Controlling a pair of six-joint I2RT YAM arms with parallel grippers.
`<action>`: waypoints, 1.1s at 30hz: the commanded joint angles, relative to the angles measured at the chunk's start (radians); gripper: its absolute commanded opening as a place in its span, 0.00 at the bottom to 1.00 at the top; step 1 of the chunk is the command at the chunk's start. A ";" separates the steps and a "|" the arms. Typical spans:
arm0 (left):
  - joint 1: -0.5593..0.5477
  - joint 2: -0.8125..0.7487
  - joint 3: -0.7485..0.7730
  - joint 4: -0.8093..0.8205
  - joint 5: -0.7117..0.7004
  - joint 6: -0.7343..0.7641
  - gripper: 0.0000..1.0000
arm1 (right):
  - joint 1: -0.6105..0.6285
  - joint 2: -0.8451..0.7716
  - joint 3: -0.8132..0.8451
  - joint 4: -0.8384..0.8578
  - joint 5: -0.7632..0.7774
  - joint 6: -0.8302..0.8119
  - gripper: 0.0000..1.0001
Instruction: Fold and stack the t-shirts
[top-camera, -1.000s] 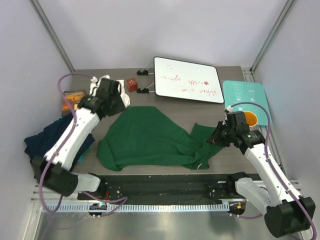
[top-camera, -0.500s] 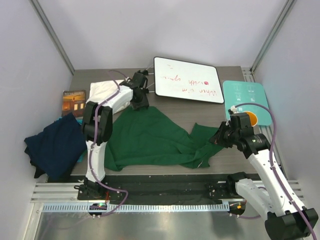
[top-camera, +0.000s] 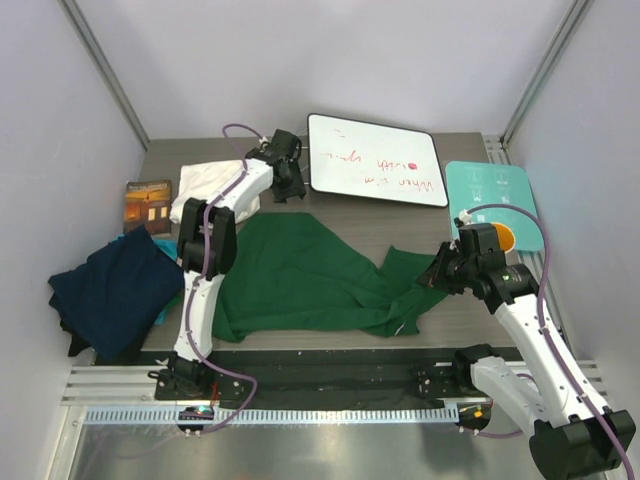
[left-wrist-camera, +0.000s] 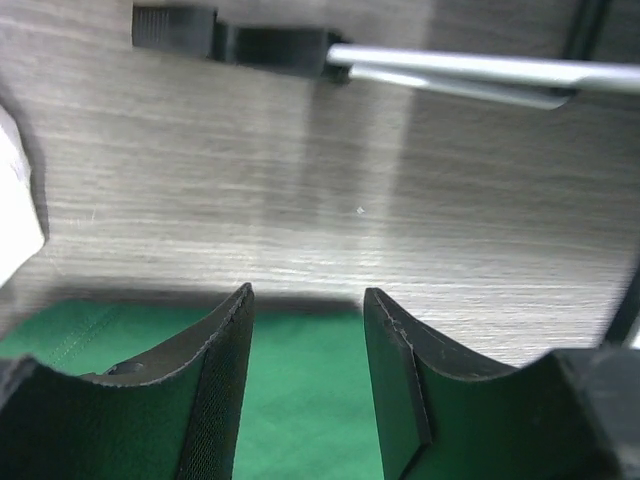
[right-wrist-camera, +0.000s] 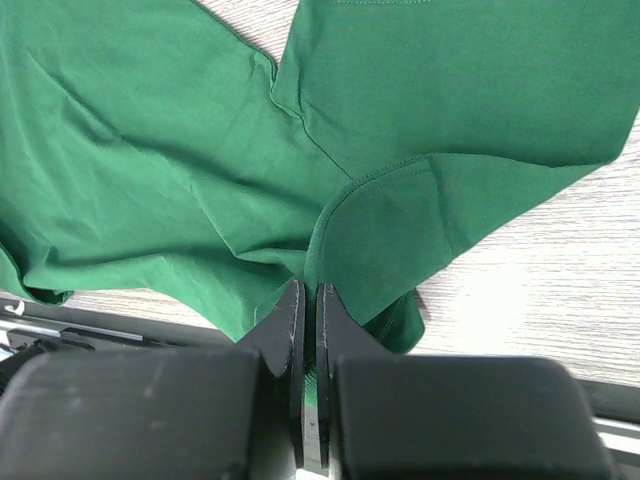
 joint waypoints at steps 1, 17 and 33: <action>-0.004 -0.020 -0.041 -0.014 0.012 0.028 0.49 | -0.001 0.005 0.037 0.019 -0.008 -0.016 0.01; -0.012 -0.005 -0.167 0.029 0.045 0.036 0.38 | -0.003 0.004 0.038 0.030 -0.025 -0.012 0.01; -0.024 -0.270 -0.456 0.160 -0.102 0.022 0.00 | -0.003 -0.004 0.015 0.053 -0.025 0.002 0.01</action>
